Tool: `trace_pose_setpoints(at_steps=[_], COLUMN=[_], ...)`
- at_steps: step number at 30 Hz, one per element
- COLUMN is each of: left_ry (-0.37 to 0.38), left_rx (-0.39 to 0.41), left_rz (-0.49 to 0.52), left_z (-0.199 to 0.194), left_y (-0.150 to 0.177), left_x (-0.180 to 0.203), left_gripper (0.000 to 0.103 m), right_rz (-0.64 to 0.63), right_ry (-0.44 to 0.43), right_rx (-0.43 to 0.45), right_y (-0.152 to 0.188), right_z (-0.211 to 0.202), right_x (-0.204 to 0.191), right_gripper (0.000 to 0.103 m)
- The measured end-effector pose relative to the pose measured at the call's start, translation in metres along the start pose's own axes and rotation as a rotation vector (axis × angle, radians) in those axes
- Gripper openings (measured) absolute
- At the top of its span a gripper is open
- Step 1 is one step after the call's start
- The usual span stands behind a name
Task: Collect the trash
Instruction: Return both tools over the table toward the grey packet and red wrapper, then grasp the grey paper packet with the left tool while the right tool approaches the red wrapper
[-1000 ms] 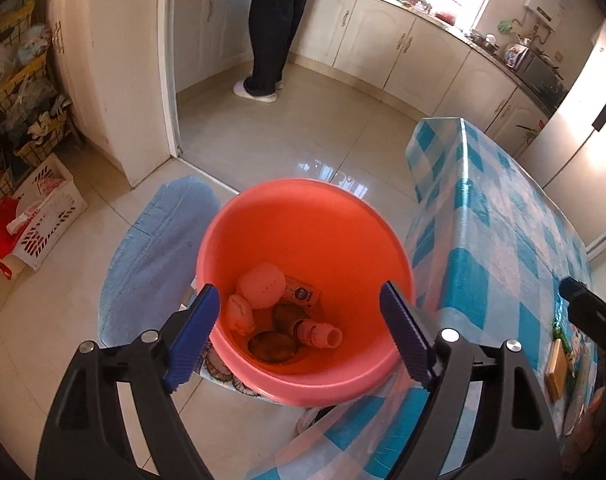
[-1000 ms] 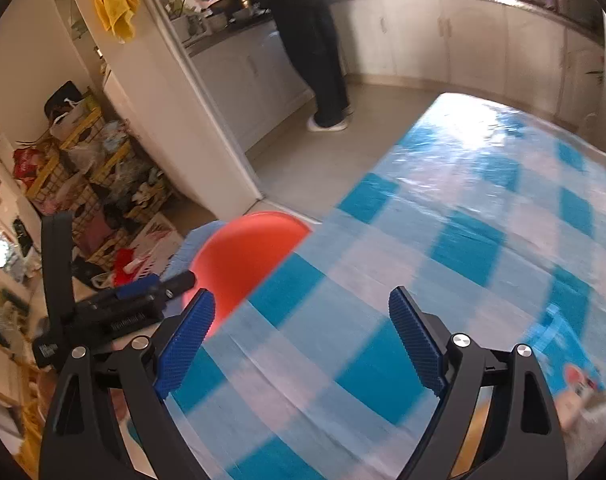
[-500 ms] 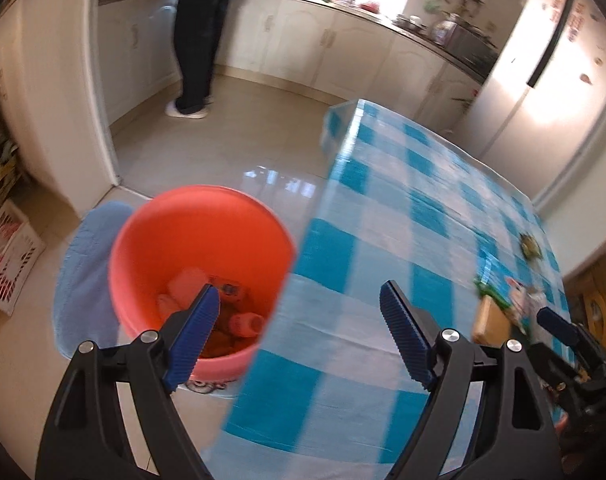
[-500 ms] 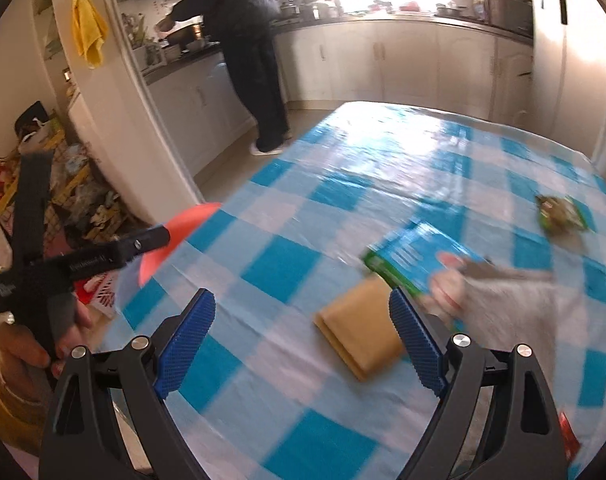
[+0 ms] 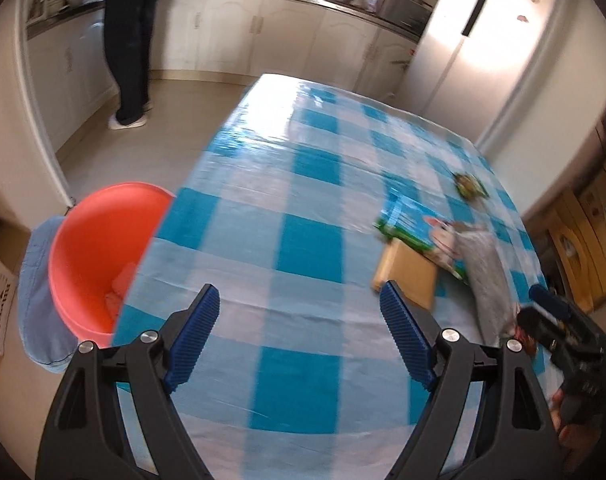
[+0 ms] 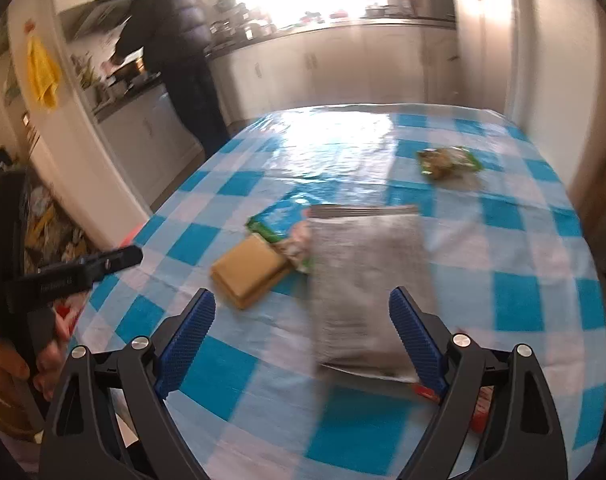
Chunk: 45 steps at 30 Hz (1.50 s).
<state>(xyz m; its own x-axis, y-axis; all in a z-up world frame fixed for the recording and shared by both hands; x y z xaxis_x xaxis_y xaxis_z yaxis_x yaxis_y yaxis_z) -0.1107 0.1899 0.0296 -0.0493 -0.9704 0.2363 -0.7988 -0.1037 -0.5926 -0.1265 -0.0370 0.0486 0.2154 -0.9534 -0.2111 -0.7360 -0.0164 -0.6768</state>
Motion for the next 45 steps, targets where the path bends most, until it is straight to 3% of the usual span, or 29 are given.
trace_pose_setpoints(at_steps=[9, 19, 26, 34, 45], left_ry=[0.054, 0.132, 0.218, 0.233, 0.115], left_rx=[-0.035, -0.105, -0.175, -0.211, -0.177], left_rz=[0.121, 0.233, 0.217, 0.157, 0.152], left_z=[0.003, 0.011, 0.022, 0.033, 0.061], left_y=[0.016, 0.043, 0.052, 0.046, 0.027], left_x=[0.055, 0.114, 0.141, 0.163, 0.202], left_gripper=[0.083, 0.083, 0.083, 0.083, 0.083], right_rz=[0.119, 0.222, 0.134, -0.047, -0.192], right_ry=[0.079, 0.135, 0.103, 0.105, 0.075], right_rx=[0.048, 0.023, -0.043, -0.102, -0.144], right_y=[0.017, 0.049, 0.062, 0.063, 0.059], right_z=[-0.037, -0.052, -0.039, -0.019, 0.000], right_x=[0.061, 0.118, 0.113, 0.104, 0.101], right_gripper=[0.088, 0.088, 0.088, 0.088, 0.088])
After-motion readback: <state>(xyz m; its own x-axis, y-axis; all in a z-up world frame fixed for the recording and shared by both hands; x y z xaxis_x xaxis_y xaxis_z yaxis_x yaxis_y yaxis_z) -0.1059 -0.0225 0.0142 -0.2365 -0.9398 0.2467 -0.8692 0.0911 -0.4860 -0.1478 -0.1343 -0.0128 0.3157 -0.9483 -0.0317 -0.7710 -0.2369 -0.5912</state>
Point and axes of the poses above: each gripper's, at about its wrist camera, not at the fingertips, and z roughly the way its jaws point, x to its right, y to its underside, the point moved 4 cm from there along z, roughly the way its jaws point, and after that the axes turned 1 degree about y, right-handed, at the moved point
